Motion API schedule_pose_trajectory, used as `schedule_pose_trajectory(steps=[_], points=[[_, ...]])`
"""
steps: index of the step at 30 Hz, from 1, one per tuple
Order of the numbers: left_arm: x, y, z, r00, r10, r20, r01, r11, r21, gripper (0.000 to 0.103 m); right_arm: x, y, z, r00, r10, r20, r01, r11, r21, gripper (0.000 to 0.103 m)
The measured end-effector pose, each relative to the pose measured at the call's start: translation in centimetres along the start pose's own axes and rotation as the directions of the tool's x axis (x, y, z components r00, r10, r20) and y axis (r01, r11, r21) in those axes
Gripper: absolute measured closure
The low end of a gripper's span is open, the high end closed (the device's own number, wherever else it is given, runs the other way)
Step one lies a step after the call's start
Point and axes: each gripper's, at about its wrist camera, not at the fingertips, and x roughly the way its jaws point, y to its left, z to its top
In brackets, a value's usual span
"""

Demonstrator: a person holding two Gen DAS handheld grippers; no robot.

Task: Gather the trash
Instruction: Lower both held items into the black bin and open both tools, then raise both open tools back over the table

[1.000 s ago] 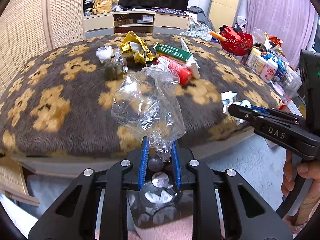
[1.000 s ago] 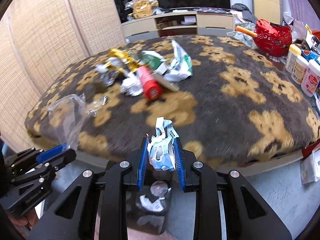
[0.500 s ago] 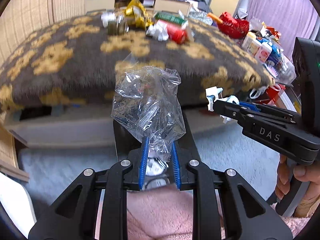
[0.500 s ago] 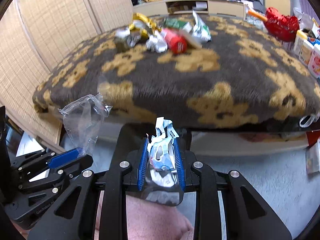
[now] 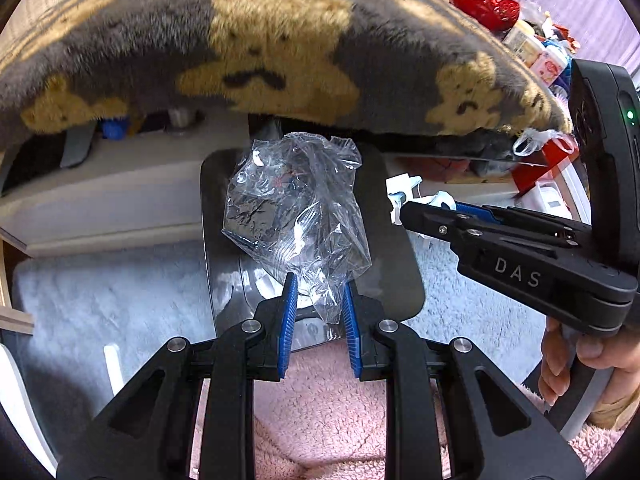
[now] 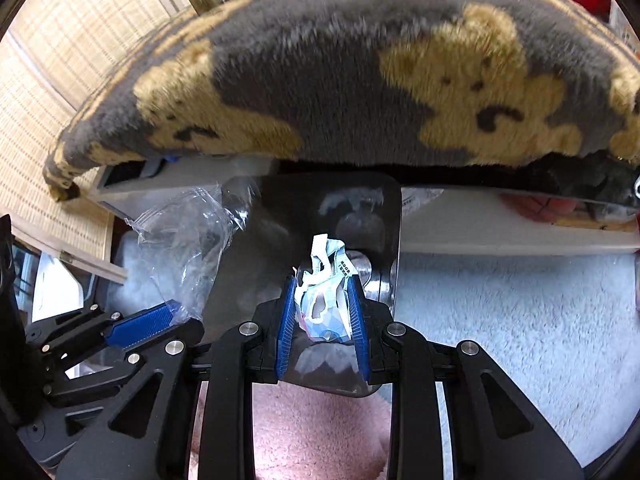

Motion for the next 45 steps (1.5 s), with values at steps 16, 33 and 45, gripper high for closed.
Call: schedule_pose_trajectory(steps=[16,33,45], points=[[3.1,1.5,1.0,0.998,0.001,-0.068,-0.004,1.0,-0.03,0.071,2.5,-1.2,1.6,0.998,0.023,-0.053,-0.021,0.999,0.039,0.057],[-3.1,1.0,2.0,0.992,0.102,0.069,-0.101,0.995,-0.015,0.008,-3.1,-1.6,2.9,0.995,-0.038,0.093,0.034,0.999,0.042,0.004],[-8.6,0.3,5.0,0.969,0.139,0.206,-0.14,0.99,-0.009,0.008,-9.1,-2.8,5.5,0.972,-0.047,0.229,0.034,0.998,0.058,0.004]])
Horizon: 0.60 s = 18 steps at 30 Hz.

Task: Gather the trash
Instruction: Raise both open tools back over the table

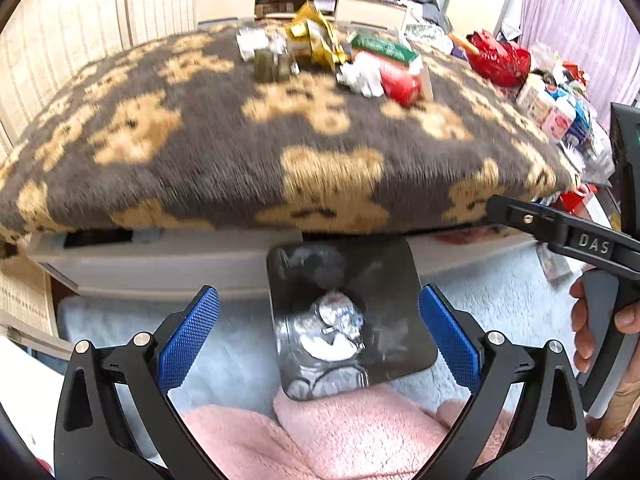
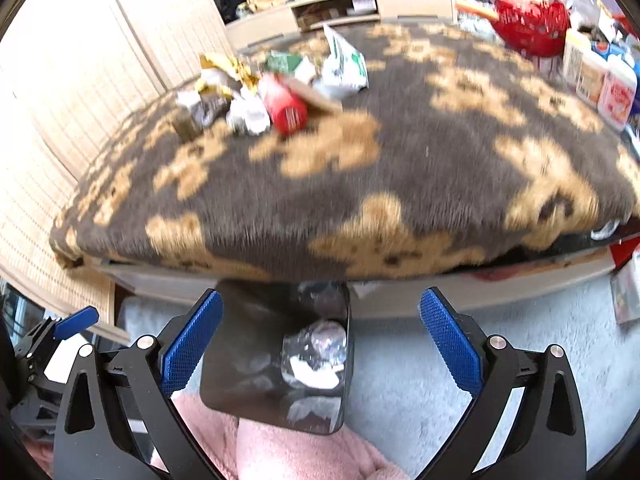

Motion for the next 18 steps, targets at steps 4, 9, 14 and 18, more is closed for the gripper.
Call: schedule_pose_trajectory(steps=[4,9,14,18], points=[[-0.2,0.9,1.7,0.999,0.019,0.027,-0.019,1.0,-0.003,0.008,-0.3,0.1,2.1,0.999,-0.002,0.039,0.003,1.0,-0.015,0.004],[0.3,2.1,4.5,0.998,0.039,0.051,-0.038,0.999,-0.013,0.008,0.3,0.9,5.0,0.997,0.01,0.077,-0.008,1.0,-0.026,0.004],[0.9,3.1,7.5,0.996,0.048,0.082,-0.046,0.999,-0.02,0.008,0.7,1.8,7.6,0.991,0.033,0.131,-0.026,0.998,-0.054,0.011],[1.7,3.8,9.5,0.994,0.044,0.1,-0.041,0.999,-0.029,0.008,2.5,2.7,9.0,0.993,0.058,0.103,-0.048,0.994,-0.094,0.039]])
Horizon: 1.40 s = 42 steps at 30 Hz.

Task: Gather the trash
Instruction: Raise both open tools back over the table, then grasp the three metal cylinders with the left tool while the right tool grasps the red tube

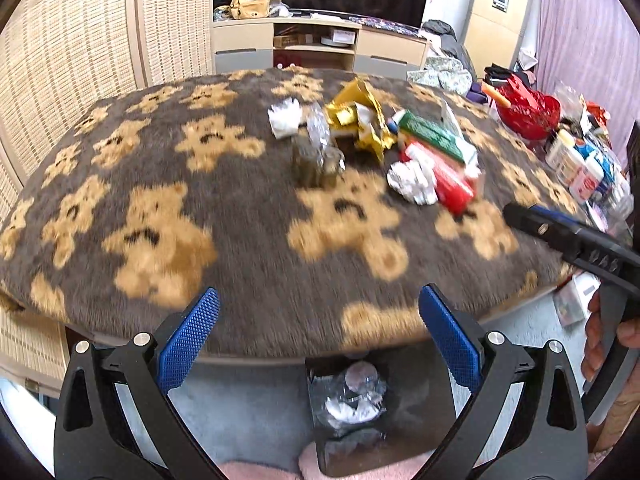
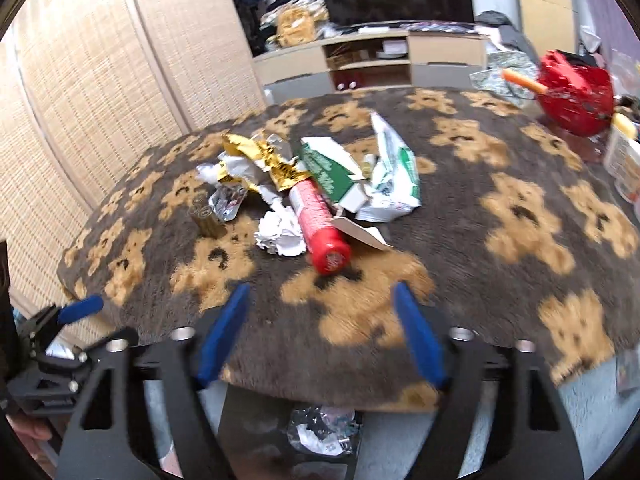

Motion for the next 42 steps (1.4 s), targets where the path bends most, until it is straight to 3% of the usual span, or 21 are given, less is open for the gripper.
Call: schedule_pose_trajectory(steps=[2,7,22,31,32,36,42], points=[[0.5,0.3,0.8,1.0,-0.003,0.006,0.003,1.0,-0.003,0.009,1.3,0.3,0.3,1.0,-0.009,-0.021,0.008,1.0,-0.023,0.05],[2.3,0.6,2.8,1.0,-0.013,0.009,0.013,1.0,-0.003,0.013,3.8,-0.4,0.8,0.999,-0.015,-0.049,0.014,1.0,-0.019,0.056],[10.3,1.4,7.0,0.999,-0.034,-0.037,0.033,0.999,-0.019,0.02,8.2,-0.9,2.8,0.998,-0.011,-0.064,0.009,0.999,-0.038,0.056],[12.2,1.3,8.5,0.998,-0.057,-0.038,0.057,0.998,0.009,0.047,9.3,-0.4,3.4,0.999,-0.002,-0.054,0.0,0.999,-0.047,0.061],[12.1,1.2,8.5,0.997,-0.064,-0.036,0.064,0.998,0.014,0.054,9.3,-0.5,3.3,0.999,-0.001,-0.053,-0.002,0.999,-0.049,0.062],[11.7,0.8,8.2,0.998,-0.066,-0.025,0.067,0.997,0.026,0.055,8.7,-0.6,2.9,0.998,0.022,-0.059,-0.025,0.999,-0.047,0.072],[10.6,0.5,7.4,0.998,-0.058,-0.02,0.059,0.998,0.036,0.055,7.2,-0.5,1.5,0.996,0.046,-0.072,-0.049,0.998,-0.048,0.073]])
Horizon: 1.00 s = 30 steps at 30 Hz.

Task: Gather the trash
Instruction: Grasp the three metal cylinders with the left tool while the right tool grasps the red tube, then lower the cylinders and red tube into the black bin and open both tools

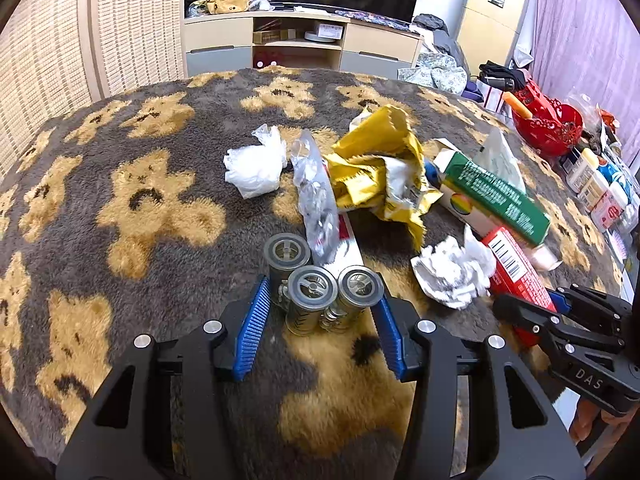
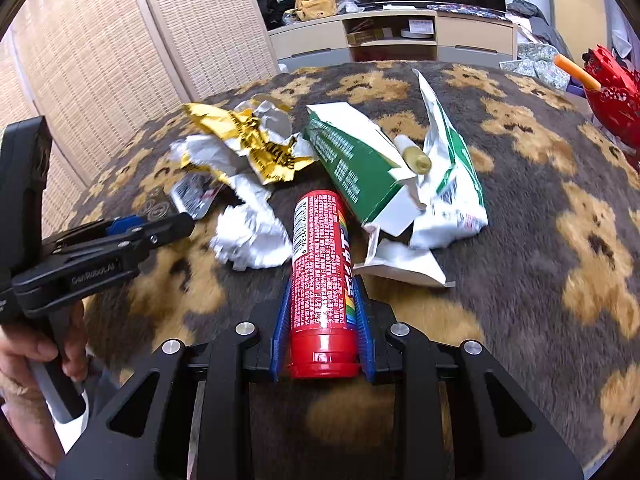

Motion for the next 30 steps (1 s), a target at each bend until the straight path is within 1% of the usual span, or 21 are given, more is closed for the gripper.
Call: schedule_pose_trajectory(steps=[8,18,22,25,30], points=[[-3.5,-0.8,-2.8,1.0,0.009,0.002,-0.009,1.0,0.0,0.055,-2.4,0.7,-2.1,1.0,0.009,-0.003,-0.009,1.0,0.008,0.073],[-10.9,-3.2,-7.0,0.999,0.013,0.049,-0.014,1.0,0.006,0.055,-8.5,2.4,-5.0,0.999,0.0,0.053,0.001,1.0,-0.011,0.073],[-13.3,-4.1,-9.1,0.998,0.016,0.056,-0.017,1.0,0.015,0.055,-10.2,3.1,-6.8,0.999,-0.004,0.053,0.005,1.0,-0.022,0.073],[-14.5,-4.8,-10.9,0.999,0.012,0.047,-0.013,1.0,0.023,0.055,-11.0,3.6,-8.5,0.999,0.0,0.04,0.001,1.0,-0.026,0.073],[-14.8,-5.8,-13.9,1.0,-0.007,0.009,0.006,1.0,0.025,0.055,-11.7,4.1,-11.0,1.0,0.003,0.011,-0.003,1.0,-0.027,0.073]])
